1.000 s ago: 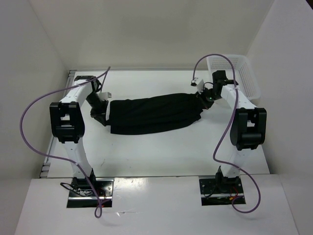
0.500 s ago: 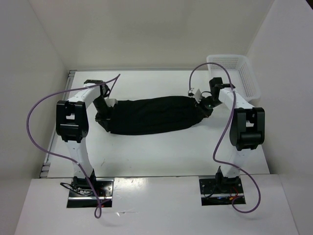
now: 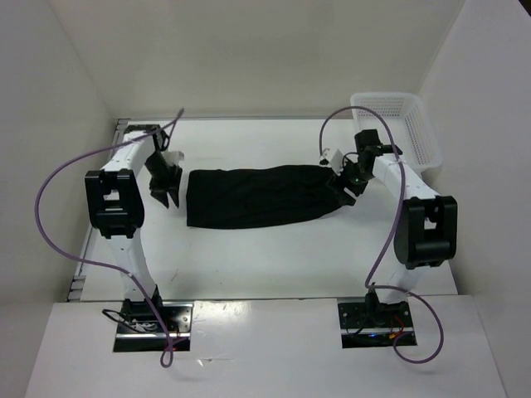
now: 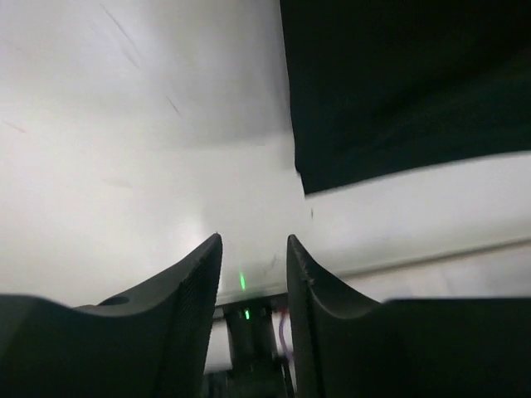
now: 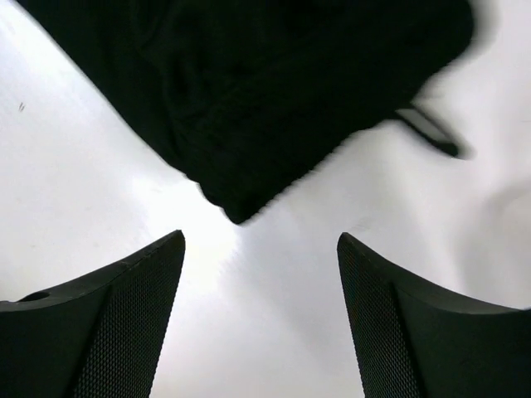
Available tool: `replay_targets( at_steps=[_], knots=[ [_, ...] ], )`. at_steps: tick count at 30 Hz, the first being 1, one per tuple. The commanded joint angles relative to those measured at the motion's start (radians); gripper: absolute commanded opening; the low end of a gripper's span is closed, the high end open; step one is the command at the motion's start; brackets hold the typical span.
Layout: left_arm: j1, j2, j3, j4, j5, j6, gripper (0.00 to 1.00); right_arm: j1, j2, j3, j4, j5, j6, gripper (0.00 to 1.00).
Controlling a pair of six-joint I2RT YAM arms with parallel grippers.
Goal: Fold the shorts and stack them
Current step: Fold the shorts
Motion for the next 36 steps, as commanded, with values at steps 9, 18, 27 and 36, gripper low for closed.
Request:
replay_targets(
  at_steps=[9, 18, 27, 36],
  knots=[
    [-0.029, 0.289, 0.500, 0.189, 0.075, 0.002, 0.46, 0.185, -0.128, 0.042, 0.230, 0.006, -0.004, 0.57],
    [-0.072, 0.451, 0.705, 0.178, 0.122, 0.002, 0.48, 0.323, 0.013, -0.033, 0.363, 0.051, 0.071, 0.55],
    [-0.072, 0.442, 0.549, 0.178, 0.174, 0.002, 0.17, 0.332, 0.041, -0.183, 0.391, 0.168, 0.048, 0.13],
    [-0.052, 0.452, 0.530, 0.241, 0.030, 0.002, 0.00, 0.332, 0.004, -0.235, 0.345, 0.206, -0.015, 0.00]
  ],
)
